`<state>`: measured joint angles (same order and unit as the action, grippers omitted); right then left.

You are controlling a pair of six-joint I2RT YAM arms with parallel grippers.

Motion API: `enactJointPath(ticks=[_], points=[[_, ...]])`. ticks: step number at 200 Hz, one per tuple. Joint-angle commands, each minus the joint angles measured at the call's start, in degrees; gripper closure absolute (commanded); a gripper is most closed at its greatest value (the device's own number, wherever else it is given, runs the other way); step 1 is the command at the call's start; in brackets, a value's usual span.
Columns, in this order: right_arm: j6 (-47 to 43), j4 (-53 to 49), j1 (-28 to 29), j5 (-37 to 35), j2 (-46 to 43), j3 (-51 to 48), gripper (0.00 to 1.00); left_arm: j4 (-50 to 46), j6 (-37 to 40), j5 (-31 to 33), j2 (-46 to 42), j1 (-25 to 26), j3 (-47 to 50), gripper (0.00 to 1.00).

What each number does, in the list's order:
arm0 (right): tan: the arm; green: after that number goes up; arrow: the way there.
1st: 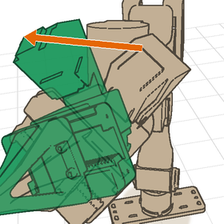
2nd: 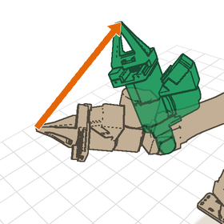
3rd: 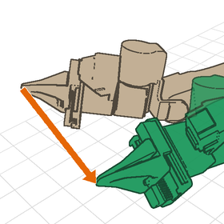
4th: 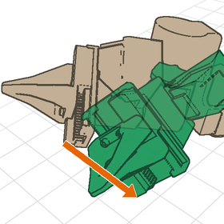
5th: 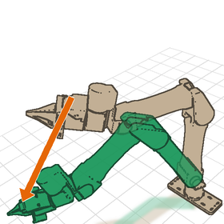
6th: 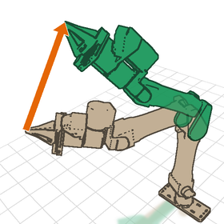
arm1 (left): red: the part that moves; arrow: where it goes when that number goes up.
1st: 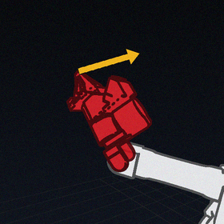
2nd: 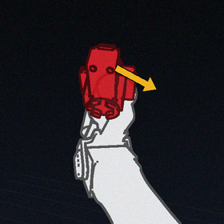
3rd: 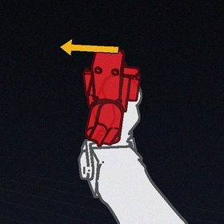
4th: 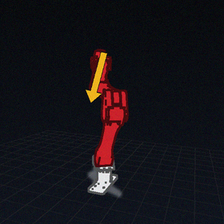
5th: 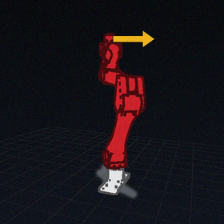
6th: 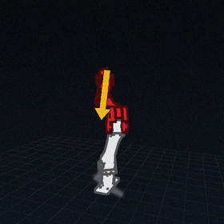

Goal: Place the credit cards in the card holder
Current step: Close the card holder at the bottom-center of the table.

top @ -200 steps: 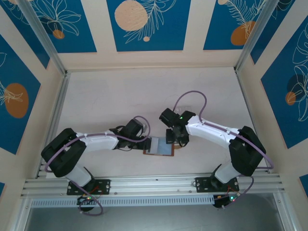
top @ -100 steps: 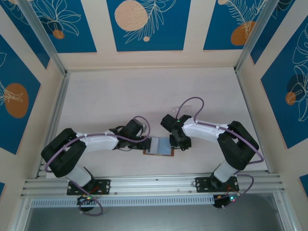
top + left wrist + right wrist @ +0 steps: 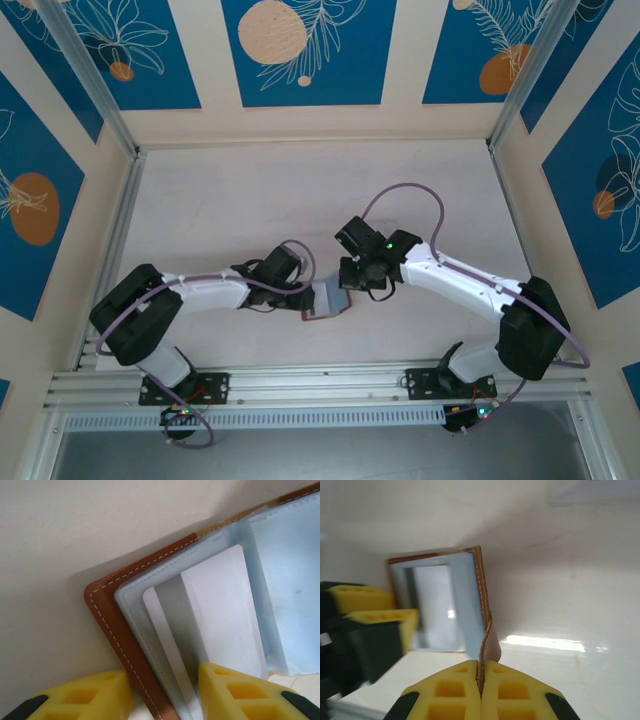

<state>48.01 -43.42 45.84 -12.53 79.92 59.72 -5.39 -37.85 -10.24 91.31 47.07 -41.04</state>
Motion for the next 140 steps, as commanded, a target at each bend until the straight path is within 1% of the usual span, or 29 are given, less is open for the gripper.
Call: enactJointPath(ticks=[1,13,21,42,59,89,108,125,135,140], points=[[0.70,4.59,0.51,6.01,-0.29,1.27,1.00,3.62,-2.20,-6.45,6.06,2.15,0.39,0.61],[1.51,7.57,0.80,8.38,0.67,1.10,1.00,5.82,-4.10,-7.33,5.21,1.97,1.09,0.61],[2.12,9.57,1.10,9.99,1.49,1.10,1.00,5.93,-5.00,-6.26,3.74,1.64,1.99,0.60],[3.57,14.30,2.35,12.00,4.30,1.47,1.00,1.09,-5.81,0.38,-1.90,0.92,4.62,0.50],[3.85,15.91,3.47,12.56,6.85,3.07,0.99,0.58,-5.84,0.82,-6.36,-0.10,7.96,0.45],[4.06,16.46,5.16,12.75,11.26,5.98,0.98,-1.52,-6.72,0.39,-12.88,-1.85,12.89,0.42],[4.47,18.06,6.29,12.89,13.76,6.82,0.97,-6.20,-8.13,2.16,-18.20,-3.63,15.78,0.42],[4.61,19.81,7.32,14.49,17.61,8.47,0.93,-13.10,-9.18,5.10,-24.39,-5.15,17.30,0.40],[4.00,20.11,8.00,15.97,20.66,10.44,0.87,-16.94,-9.74,6.33,-28.74,-6.18,18.03,0.38],[3.34,19.70,8.43,16.28,22.05,11.45,0.83,-18.45,-9.89,6.81,-31.06,-6.59,18.32,0.37]])
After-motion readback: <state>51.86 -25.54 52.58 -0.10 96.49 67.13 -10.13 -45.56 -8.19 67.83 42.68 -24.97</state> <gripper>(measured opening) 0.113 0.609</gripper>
